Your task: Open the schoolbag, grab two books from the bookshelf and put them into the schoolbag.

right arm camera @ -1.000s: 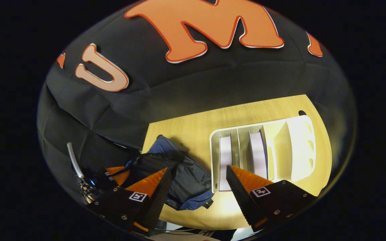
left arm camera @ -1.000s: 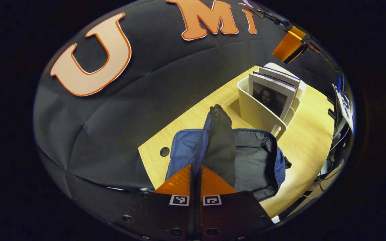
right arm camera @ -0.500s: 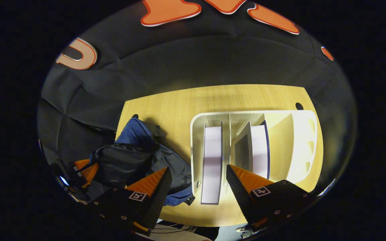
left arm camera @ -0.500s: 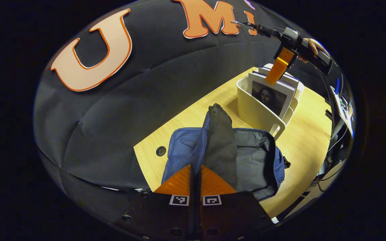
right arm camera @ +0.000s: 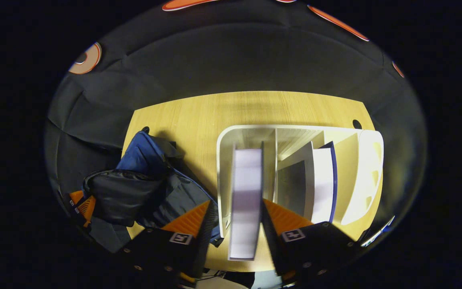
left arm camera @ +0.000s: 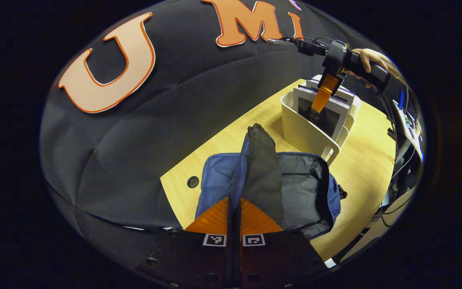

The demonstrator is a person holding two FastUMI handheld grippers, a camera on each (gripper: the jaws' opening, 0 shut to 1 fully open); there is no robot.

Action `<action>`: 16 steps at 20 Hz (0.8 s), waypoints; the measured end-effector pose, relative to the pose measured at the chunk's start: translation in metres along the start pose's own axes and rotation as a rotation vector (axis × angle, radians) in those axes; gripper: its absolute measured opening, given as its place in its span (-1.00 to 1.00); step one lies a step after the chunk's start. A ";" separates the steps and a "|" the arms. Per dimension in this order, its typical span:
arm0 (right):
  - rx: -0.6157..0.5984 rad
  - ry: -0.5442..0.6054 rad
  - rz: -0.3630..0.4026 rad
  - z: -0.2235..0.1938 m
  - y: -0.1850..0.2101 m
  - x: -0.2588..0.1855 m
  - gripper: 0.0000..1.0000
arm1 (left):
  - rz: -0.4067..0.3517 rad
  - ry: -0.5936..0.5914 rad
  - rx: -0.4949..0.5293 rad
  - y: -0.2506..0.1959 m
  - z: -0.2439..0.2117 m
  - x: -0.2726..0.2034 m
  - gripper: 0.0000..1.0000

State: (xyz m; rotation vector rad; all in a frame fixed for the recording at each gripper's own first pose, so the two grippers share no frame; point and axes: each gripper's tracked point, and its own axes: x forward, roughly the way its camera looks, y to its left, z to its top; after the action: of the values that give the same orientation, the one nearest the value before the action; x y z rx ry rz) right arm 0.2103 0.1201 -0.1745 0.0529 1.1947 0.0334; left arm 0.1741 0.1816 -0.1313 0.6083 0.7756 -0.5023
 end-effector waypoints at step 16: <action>-0.144 -0.227 0.028 -0.007 0.007 -0.127 -0.44 | -0.001 0.002 -0.009 -0.008 -0.001 -0.003 -0.99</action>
State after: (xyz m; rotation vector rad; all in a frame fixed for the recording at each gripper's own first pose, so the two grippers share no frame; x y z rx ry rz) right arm 0.1571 0.1207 -0.0587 -0.0519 0.9620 0.1340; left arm 0.1666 0.1768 -0.1319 0.6004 0.7793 -0.4989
